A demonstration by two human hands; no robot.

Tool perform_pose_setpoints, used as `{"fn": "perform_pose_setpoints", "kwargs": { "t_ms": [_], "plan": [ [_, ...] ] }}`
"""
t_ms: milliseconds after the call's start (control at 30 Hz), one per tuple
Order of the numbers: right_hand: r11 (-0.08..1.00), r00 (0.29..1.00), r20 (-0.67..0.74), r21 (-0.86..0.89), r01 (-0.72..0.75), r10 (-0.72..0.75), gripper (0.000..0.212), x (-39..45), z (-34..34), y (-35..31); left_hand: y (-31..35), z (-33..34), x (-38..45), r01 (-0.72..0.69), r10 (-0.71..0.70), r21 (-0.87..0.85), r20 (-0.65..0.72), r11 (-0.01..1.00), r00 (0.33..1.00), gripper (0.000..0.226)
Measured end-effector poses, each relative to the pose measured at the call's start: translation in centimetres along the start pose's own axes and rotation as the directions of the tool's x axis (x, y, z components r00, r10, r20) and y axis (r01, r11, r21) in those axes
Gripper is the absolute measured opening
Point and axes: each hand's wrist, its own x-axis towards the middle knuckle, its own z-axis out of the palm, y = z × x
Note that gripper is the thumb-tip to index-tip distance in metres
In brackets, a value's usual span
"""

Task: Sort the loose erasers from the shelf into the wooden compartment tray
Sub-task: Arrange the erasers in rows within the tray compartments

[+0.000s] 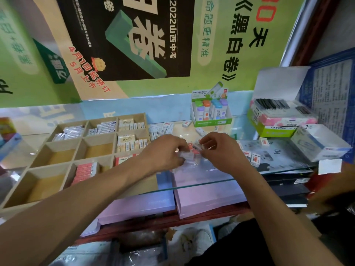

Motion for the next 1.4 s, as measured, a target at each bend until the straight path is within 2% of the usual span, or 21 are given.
{"fn": "perform_pose_setpoints", "kwargs": {
  "t_ms": [100,167,267,433,500,667,733,900,1033,1200,1233,1300,1333,1400],
  "plan": [
    [0.992,0.997,-0.055,0.119,0.051,-0.045,0.021,-0.2,-0.1,-1.1,-1.2,-1.7,-2.0,0.04,-0.08,-0.18,-0.218,0.983,0.973,0.037],
    [0.978,0.992,-0.056,0.17,0.12,-0.112,0.023,-0.4,0.5,-2.2,-2.0,-3.0,-4.2,0.09,-0.175,-0.285,-0.289,0.954,0.941,0.044],
    [0.953,0.978,-0.009,0.221,0.207,-0.21,0.024,-0.8,2.2,-4.7,-3.9,-4.5,-7.8,0.183,-0.328,-0.428,-0.294,0.885,0.898,0.046],
    [0.914,0.925,0.135,0.258,0.314,-0.355,0.022,-2.1,6.7,-10.1,-7.2,-6.8,-14.0,0.306,-0.497,-0.514,-0.288,0.802,0.819,0.029],
    [0.899,0.898,0.176,0.26,0.352,-0.402,0.023,-2.6,8.6,-12.1,-8.5,-7.6,-16.0,0.36,-0.577,-0.543,-0.302,0.759,0.759,0.025],
    [0.878,0.85,0.25,0.255,0.405,-0.465,0.02,-2.9,12.7,-15.8,-12.2,-9.2,-20.6,0.479,-0.788,-0.654,-0.322,0.586,0.525,0.025],
    [0.874,0.837,0.268,0.241,0.422,-0.478,0.018,-2.7,14.0,-16.8,-13.5,-9.7,-22.1,0.516,-0.815,-0.651,-0.308,0.557,0.491,0.03],
    [0.87,0.811,0.314,0.18,0.459,-0.493,0.019,-1.8,16.8,-19.0,-15.5,-9.9,-23.0,0.633,-0.795,-0.482,-0.343,0.606,0.5,0.026],
    [0.884,0.811,0.352,0.155,0.441,-0.467,0.018,-0.7,18.1,-20.2,-15.7,-9.6,-21.8,0.688,-0.765,-0.339,-0.354,0.642,0.539,0.022],
    [0.884,0.811,0.354,0.156,0.44,-0.466,0.018,0.4,19.2,-20.5,-16.8,-8.1,-21.7,0.709,-0.627,0.156,-0.364,0.687,0.688,0.01],
    [0.882,0.806,0.362,0.152,0.446,-0.469,0.019,0.4,19.3,-20.4,-16.9,-7.9,-21.8,0.689,-0.599,0.189,-0.371,0.7,0.71,0.008],
    [0.877,0.797,0.372,0.13,0.462,-0.475,0.02,0.4,19.6,-20.1,-16.9,-8.1,-22.0,0.624,-0.535,0.15,-0.389,0.767,0.75,0.007],
    [0.875,0.794,0.378,0.119,0.469,-0.476,0.02,0.3,19.6,-20.0,-16.9,-8.4,-22.1,0.578,-0.506,0.114,-0.367,0.808,0.78,0.011],
    [0.869,0.782,0.395,0.095,0.486,-0.481,0.021,0.2,19.6,-19.8,-16.8,-9.3,-22.0,0.501,-0.467,0.108,-0.237,0.859,0.852,0.018]
  ]
}}
